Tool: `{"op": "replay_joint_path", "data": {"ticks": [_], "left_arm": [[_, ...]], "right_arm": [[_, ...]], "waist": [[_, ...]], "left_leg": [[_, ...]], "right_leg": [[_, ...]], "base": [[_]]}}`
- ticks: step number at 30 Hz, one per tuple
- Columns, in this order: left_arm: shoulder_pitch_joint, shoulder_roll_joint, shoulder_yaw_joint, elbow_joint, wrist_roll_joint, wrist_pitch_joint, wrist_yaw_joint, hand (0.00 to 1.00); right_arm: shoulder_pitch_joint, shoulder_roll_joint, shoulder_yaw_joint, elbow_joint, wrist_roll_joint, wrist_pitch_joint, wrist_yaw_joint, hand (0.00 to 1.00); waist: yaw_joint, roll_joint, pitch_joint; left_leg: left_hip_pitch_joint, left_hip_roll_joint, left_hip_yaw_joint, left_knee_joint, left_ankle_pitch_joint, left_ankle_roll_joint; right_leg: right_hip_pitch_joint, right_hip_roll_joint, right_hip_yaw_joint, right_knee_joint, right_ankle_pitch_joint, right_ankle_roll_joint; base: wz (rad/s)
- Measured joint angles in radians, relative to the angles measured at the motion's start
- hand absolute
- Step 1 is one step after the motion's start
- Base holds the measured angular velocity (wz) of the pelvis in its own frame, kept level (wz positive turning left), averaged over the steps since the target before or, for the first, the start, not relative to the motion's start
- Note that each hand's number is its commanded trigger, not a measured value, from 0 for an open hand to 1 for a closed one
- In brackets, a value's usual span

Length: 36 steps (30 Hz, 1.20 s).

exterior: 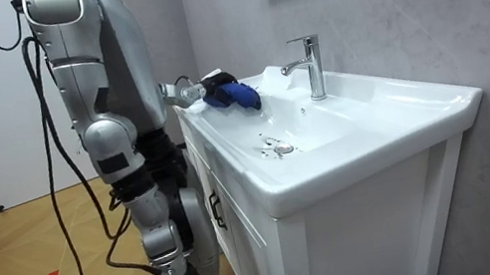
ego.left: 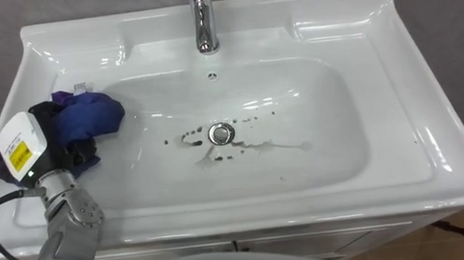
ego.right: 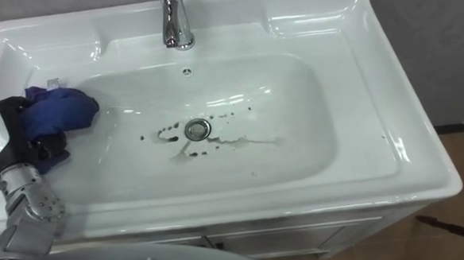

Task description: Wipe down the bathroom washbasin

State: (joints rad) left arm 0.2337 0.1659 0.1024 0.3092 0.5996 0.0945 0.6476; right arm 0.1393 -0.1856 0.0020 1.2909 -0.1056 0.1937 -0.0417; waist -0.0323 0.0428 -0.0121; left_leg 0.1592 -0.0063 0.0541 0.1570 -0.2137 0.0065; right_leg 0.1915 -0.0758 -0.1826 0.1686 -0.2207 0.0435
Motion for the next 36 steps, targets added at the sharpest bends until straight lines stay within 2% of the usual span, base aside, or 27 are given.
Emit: {"op": "replay_joint_path", "data": {"ticks": [1,4,5,13,14,24,27,31,36], "left_arm": [[0.000,-0.001,-0.001,-0.018,0.002,0.002,-0.004,1.00],[-0.001,-0.001,-0.007,-0.057,0.002,0.001,-0.004,1.00],[-0.001,-0.001,-0.007,-0.070,0.002,0.001,-0.004,1.00],[-0.001,-0.001,-0.031,-0.134,0.002,-0.001,0.001,1.00],[-0.001,-0.001,-0.033,-0.140,0.004,-0.005,0.001,1.00],[0.001,-0.001,-0.081,-0.189,0.007,-0.009,0.001,1.00],[0.001,-0.001,-0.102,-0.189,0.007,-0.008,0.001,1.00],[0.004,-0.001,-0.129,-0.189,0.007,-0.005,-0.008,1.00],[0.012,-0.001,-0.165,-0.189,0.042,0.023,-0.054,1.00]], "right_arm": [[0.000,0.001,0.012,0.003,0.011,-0.001,0.000,0.00],[-0.003,0.003,0.019,0.003,0.022,-0.015,-0.001,0.00],[-0.003,0.003,0.020,0.003,0.022,-0.022,-0.002,0.00],[-0.007,0.007,0.023,0.006,0.021,-0.041,-0.034,0.00],[-0.004,0.009,0.024,0.008,0.019,-0.042,-0.038,0.00],[-0.008,0.011,0.055,0.043,0.022,-0.041,-0.041,0.00],[-0.008,0.011,0.057,0.051,0.022,-0.039,-0.036,0.00],[-0.016,0.011,0.065,0.071,0.020,-0.038,-0.014,0.00],[-0.024,0.011,0.065,0.072,0.017,-0.021,0.002,0.00]], "waist": [[-0.001,-0.001,0.0019],[-0.005,0.001,0.0146],[-0.005,0.003,0.0156],[-0.015,0.010,0.0126],[-0.017,0.013,0.0100],[-0.016,0.017,0.0136],[-0.019,0.017,0.0121],[-0.020,0.011,0.0114],[-0.023,-0.005,0.0116]], "left_leg": [[-0.004,0.000,-0.003,0.004,0.000,0.000],[-0.014,0.000,-0.006,0.011,0.000,0.000],[-0.018,0.000,-0.006,0.011,0.000,0.000],[-0.029,-0.001,-0.008,0.013,0.000,0.000],[-0.029,-0.001,-0.008,0.015,0.000,0.000],[-0.034,0.000,-0.014,0.025,0.000,0.000],[-0.040,-0.001,-0.017,0.025,0.000,0.000],[-0.043,-0.002,-0.018,0.027,0.000,-0.001],[-0.044,-0.003,-0.017,0.031,0.000,0.000]], "right_leg": [[0.000,0.000,-0.005,0.000,0.000,0.000],[-0.003,0.000,-0.014,0.000,0.001,-0.001],[-0.004,0.000,-0.015,-0.001,0.001,-0.001],[-0.017,-0.001,-0.016,-0.001,0.001,-0.001],[-0.017,-0.001,-0.018,-0.002,0.001,-0.001],[-0.017,-0.001,-0.023,0.000,0.001,-0.002],[-0.018,-0.002,-0.024,0.000,0.001,-0.002],[-0.019,-0.002,-0.024,-0.001,0.001,-0.002],[-0.017,-0.003,-0.016,0.000,0.001,-0.002]], "base": [[0.14],[0.08],[0.04],[0.00],[0.00],[0.00],[0.04],[0.00],[0.00]]}}
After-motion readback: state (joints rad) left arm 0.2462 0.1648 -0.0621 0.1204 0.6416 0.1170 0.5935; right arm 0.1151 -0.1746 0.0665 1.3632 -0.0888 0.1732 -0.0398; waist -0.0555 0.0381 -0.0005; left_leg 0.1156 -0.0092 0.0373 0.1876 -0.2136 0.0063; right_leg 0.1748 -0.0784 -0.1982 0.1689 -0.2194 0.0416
